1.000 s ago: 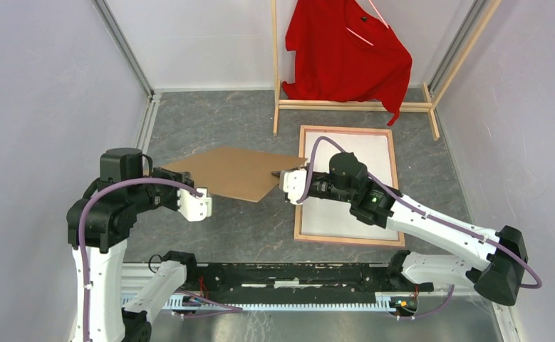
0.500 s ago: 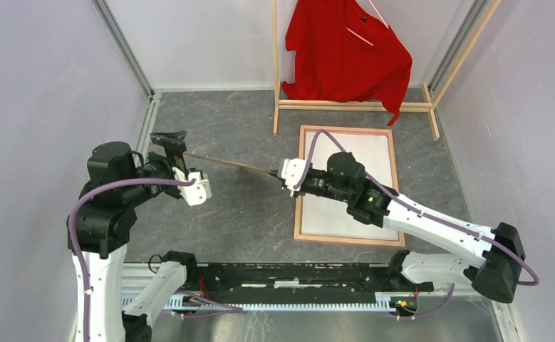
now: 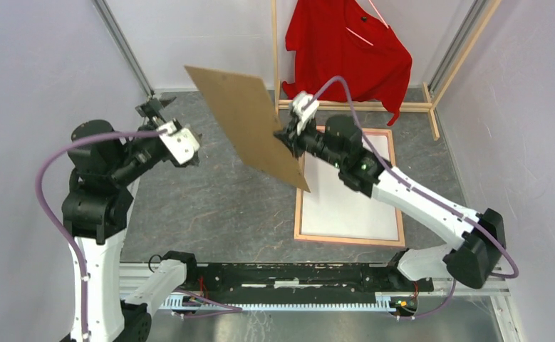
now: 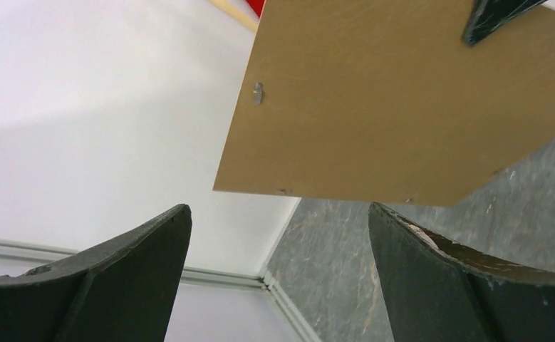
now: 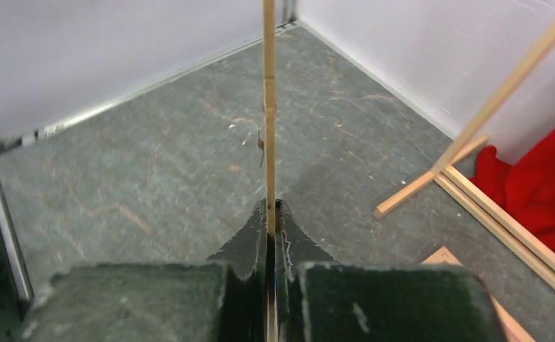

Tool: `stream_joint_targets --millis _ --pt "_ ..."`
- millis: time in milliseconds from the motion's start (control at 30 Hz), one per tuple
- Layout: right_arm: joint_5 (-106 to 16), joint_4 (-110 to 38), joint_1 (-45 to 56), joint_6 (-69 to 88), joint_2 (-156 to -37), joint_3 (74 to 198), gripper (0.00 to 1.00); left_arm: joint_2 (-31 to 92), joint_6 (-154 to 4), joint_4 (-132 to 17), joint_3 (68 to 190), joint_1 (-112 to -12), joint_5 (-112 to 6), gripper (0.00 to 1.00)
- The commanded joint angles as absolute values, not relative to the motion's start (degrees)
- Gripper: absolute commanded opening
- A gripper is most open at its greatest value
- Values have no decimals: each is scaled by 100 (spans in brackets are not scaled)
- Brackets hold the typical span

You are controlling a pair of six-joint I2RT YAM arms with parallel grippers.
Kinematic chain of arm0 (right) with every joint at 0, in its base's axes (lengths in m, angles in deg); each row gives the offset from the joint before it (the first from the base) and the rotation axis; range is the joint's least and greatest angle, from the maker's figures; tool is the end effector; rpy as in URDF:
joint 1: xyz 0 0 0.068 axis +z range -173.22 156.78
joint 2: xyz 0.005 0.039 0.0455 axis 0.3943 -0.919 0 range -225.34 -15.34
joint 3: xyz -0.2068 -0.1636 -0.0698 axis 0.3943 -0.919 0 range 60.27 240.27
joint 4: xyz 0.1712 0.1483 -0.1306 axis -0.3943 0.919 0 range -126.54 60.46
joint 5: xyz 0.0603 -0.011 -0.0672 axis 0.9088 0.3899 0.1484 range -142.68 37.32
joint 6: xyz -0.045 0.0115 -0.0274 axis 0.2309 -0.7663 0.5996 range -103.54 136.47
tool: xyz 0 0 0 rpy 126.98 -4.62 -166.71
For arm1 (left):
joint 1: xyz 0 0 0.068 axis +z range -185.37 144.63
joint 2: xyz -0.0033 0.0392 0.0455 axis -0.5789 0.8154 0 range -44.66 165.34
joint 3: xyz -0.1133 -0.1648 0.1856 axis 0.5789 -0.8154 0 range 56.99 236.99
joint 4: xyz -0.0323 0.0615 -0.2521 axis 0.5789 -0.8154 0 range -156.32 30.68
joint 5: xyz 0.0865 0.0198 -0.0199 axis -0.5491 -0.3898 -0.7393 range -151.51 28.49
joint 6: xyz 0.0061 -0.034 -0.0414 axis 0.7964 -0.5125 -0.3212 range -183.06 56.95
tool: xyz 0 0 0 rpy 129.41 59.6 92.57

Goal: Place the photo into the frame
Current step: Turn over the photo frame item at the center of the board.

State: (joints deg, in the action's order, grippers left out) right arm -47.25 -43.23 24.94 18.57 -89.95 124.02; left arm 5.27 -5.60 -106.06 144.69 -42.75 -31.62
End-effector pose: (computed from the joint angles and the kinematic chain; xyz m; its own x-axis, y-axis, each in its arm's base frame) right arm 0.2051 0.2340 0.3728 -0.0188 -0.0758 -0.9969 -0.8059 0.5913 -0.0297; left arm 0.1074 -0.0318 0.4967 0.4221 0.6824 -0.5968 0.4527 0.4117 0.7910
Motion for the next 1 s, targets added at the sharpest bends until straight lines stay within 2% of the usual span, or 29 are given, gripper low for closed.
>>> stream_joint_targets --millis 0,100,233,600,700,967 --pt "-3971 -3970 1657 192 -9485 13916 0 1092 -1953 -10620 15140 -4284 -3569 100" --pt "-3332 -3338 1049 -436 -9715 14587 0 1253 -2055 -10875 15136 -4284 -3706 100" --pt "-2127 -3183 46 -1356 -9626 14659 0 1247 -2222 -10870 14808 -4282 -3818 100" --pt "13 -3498 -2273 -3259 -8708 12890 0 1335 -2203 -11068 14016 -4284 -3490 99" --pt "304 -3170 -2924 -3130 -8392 12686 0 1306 -2039 -11067 13755 -4284 -3477 99" --pt "269 -1975 -3670 -2018 -7888 12192 0 1353 -1915 -11053 13306 -4284 -3280 96"
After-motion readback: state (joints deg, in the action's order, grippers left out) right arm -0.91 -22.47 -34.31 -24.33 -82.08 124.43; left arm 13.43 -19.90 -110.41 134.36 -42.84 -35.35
